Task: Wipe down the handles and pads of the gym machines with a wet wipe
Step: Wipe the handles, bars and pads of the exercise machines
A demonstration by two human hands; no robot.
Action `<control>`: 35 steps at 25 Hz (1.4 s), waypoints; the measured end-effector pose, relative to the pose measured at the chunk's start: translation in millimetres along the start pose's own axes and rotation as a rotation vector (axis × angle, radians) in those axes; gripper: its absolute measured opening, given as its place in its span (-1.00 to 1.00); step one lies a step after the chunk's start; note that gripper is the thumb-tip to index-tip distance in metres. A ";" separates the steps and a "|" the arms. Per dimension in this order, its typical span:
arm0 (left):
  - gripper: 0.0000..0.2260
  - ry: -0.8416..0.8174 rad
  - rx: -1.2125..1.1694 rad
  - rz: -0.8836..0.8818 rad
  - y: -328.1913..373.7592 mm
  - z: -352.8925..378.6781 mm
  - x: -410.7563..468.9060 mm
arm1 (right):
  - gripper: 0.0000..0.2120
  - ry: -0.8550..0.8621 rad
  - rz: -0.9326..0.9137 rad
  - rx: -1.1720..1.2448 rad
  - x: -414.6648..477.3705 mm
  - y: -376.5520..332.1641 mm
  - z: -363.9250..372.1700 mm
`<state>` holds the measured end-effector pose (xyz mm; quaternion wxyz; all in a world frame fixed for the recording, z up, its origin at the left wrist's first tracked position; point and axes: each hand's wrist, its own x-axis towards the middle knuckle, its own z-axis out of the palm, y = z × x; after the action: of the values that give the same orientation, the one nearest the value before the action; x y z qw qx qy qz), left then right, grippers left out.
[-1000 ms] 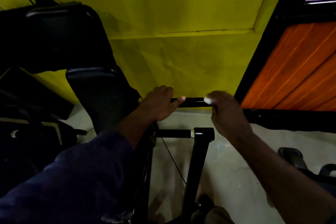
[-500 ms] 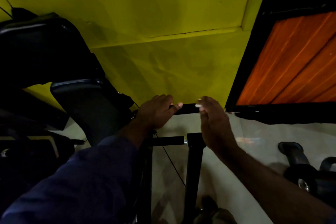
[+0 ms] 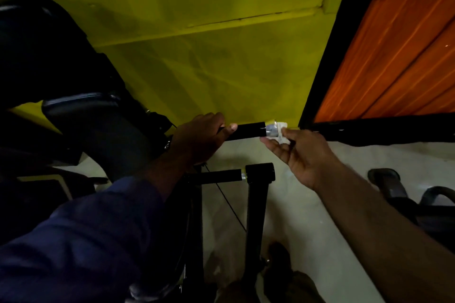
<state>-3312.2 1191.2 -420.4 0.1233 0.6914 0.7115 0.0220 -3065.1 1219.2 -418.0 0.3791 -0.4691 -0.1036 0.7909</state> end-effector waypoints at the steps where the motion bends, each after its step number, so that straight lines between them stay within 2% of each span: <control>1: -0.51 0.008 0.009 0.002 -0.3 0.9 -0.3 | -0.78 0.013 -0.073 -0.060 -3.2 8.6 -1.7; 2: -0.52 0.015 0.019 0.007 -0.3 1.1 -0.3 | -0.79 0.042 -0.189 -0.199 -6.9 16.6 -2.2; 5: -0.53 0.028 0.026 0.037 -0.2 2.1 -2.4 | -0.74 0.226 -0.780 -0.988 -9.0 34.0 -6.9; 6: -0.54 0.036 0.028 0.054 0.0 0.8 -4.5 | -0.68 0.215 -0.936 -1.127 -10.2 36.1 -5.1; 7: -0.55 0.053 0.033 0.069 0.3 -0.7 -6.4 | -0.63 0.143 -1.015 -1.213 -9.2 36.3 -2.7; 10: -0.56 0.091 0.036 0.105 2.6 -2.3 -10.8 | -0.55 0.042 -1.095 -1.461 -3.9 28.1 5.7; 13: -0.56 0.056 0.011 0.085 4.4 -6.7 -10.6 | -0.69 0.122 -1.008 -1.540 -1.7 10.4 18.4; 15: -0.59 0.035 -0.004 0.079 6.9 -9.6 -12.1 | -0.78 0.285 -0.744 -1.380 -7.0 -1.1 23.3; 16: -0.62 0.051 -0.001 0.092 10.4 -9.0 -14.2 | -0.82 0.328 -0.586 -1.178 -15.3 -0.8 21.3; 17: -0.66 0.098 0.010 0.130 16.1 -8.1 -17.3 | -0.90 0.305 -0.454 -0.941 -30.0 2.1 17.7; 19: -0.63 0.195 0.002 0.275 39.2 -6.6 -24.6 | -0.85 0.238 -0.375 -0.550 -69.8 12.3 2.7; 22: -0.51 0.166 -0.181 0.508 121.6 -10.9 -42.0 | -0.85 0.272 -0.423 -0.308 -153.4 24.7 -46.3; 24: -0.49 0.094 -0.265 0.630 189.4 -13.6 -58.2 | -0.90 0.465 -0.536 -0.318 -208.5 32.6 -90.1; 25: -0.48 0.044 -0.301 0.695 223.2 -12.5 -67.0 | -0.92 0.612 -0.604 -0.399 -235.8 37.8 -113.8; 27: -0.47 -0.074 -0.348 0.815 279.2 -3.5 -80.8 | -0.91 0.791 -0.656 -0.487 -283.2 50.9 -151.2; 32: -0.62 -0.304 -0.333 1.133 432.3 33.9 -165.7 | -0.90 1.002 -0.697 -0.068 -408.0 99.5 -250.4; 35: -0.56 -0.409 -0.270 1.321 514.0 64.8 -226.7 | -0.91 1.143 -0.728 0.169 -470.0 134.7 -312.4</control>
<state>-2792.8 980.0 -346.6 0.3001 0.9477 0.0964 0.0498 -2748.4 738.6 -344.4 0.6515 -0.7171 0.0240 0.2462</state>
